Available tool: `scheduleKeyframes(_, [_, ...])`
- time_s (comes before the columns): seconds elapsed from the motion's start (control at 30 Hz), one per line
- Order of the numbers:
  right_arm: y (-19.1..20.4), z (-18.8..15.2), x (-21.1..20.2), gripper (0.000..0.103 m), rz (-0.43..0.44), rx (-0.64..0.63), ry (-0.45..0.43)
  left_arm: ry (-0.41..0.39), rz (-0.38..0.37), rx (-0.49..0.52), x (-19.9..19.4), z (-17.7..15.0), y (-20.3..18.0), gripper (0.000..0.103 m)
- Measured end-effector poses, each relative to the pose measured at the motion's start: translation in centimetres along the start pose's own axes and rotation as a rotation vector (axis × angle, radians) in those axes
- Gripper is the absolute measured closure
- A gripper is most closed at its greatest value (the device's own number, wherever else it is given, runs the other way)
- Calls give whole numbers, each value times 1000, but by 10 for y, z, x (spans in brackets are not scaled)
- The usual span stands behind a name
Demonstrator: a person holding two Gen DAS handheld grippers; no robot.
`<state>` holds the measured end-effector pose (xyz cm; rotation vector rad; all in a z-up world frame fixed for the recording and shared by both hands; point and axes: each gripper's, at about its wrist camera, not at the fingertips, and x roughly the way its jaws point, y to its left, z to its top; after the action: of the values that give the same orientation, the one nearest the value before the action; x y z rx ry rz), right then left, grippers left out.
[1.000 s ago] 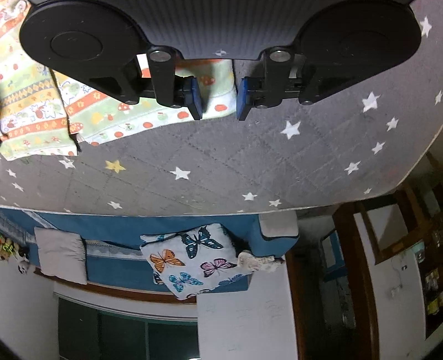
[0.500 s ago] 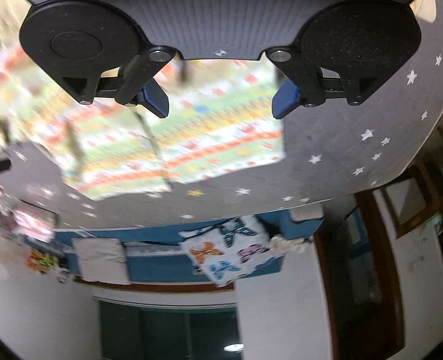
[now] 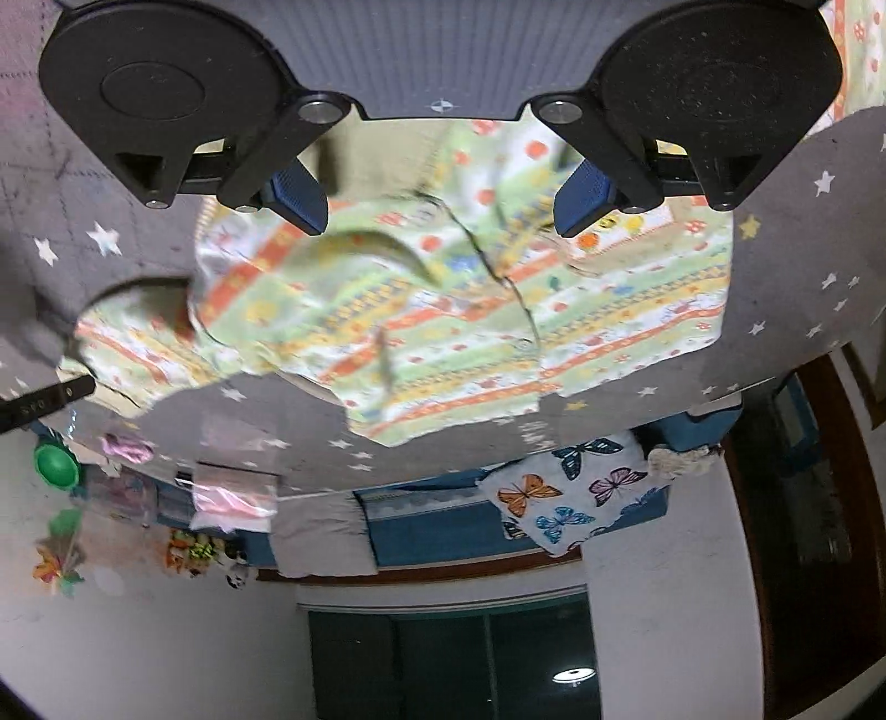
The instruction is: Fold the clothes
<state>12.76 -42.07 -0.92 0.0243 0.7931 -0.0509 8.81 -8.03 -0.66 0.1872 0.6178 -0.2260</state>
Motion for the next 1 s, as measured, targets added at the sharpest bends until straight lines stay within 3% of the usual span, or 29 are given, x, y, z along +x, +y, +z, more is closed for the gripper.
scheduleKeyframes(0.2, [-5, -2, 5, 53, 5, 32, -11, -22, 15, -9, -8, -5, -8, 0])
scheduleKeyframes(0.3, [-6, -2, 9, 58, 17, 47, -12, -22, 24, -10, -11, -6, -9, 0])
scheduleKeyframes(0.4, [-4, -3, 8, 73, 31, 38, -19, -20, 23, -19, -13, -7, -8, 0])
scheduleKeyframes(0.47, [-2, -4, 6, 90, 40, 32, -24, -17, 21, -23, -14, -9, -8, 0])
scheduleKeyframes(0.5, [-1, -5, 5, 92, 44, 28, -24, -14, 21, -24, -14, -9, -8, 0])
scheduleKeyframes(1.0, [2, -29, -34, 95, -51, -30, -60, 33, -65, 5, -18, -30, -6, 0])
